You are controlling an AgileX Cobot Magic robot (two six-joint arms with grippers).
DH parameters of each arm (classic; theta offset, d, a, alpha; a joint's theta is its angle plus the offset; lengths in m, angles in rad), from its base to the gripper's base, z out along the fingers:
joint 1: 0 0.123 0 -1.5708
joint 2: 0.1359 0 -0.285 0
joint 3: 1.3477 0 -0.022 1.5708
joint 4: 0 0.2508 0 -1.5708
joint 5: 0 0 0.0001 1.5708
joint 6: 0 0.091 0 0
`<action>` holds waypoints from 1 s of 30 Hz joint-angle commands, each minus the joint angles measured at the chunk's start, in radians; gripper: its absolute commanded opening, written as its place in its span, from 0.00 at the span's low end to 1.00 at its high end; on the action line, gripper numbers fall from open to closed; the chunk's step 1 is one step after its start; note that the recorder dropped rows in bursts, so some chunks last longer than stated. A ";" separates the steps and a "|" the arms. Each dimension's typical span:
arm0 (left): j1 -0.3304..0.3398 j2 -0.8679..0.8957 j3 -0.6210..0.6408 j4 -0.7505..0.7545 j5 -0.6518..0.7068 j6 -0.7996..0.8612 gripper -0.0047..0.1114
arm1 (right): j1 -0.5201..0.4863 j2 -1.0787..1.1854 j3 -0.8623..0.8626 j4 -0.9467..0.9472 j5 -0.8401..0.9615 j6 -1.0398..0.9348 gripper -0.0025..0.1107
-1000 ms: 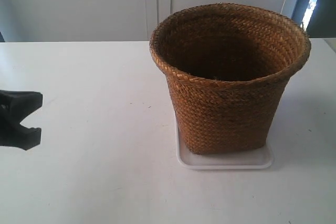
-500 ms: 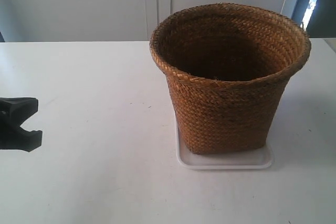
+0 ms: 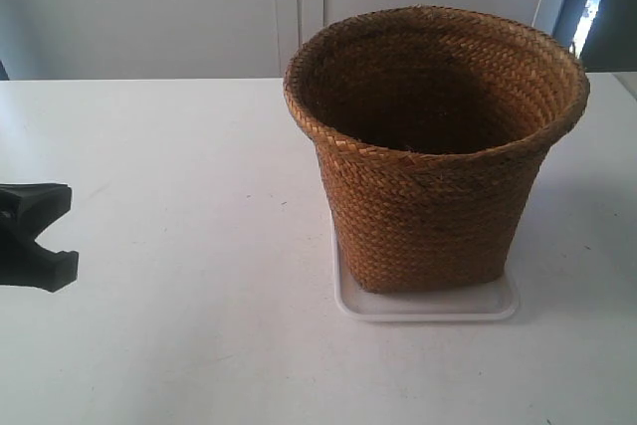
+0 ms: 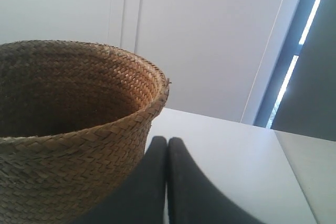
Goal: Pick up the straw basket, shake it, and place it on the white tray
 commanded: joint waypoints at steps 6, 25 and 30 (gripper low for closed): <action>0.022 -0.234 0.005 -0.006 0.077 0.053 0.04 | -0.008 -0.005 0.005 0.003 -0.011 -0.003 0.02; 0.341 -0.763 0.102 -0.016 0.436 0.135 0.04 | -0.008 -0.005 0.005 0.003 -0.011 -0.003 0.02; 0.374 -0.888 0.282 -0.131 0.394 0.132 0.04 | -0.008 -0.005 0.005 0.003 -0.011 -0.003 0.02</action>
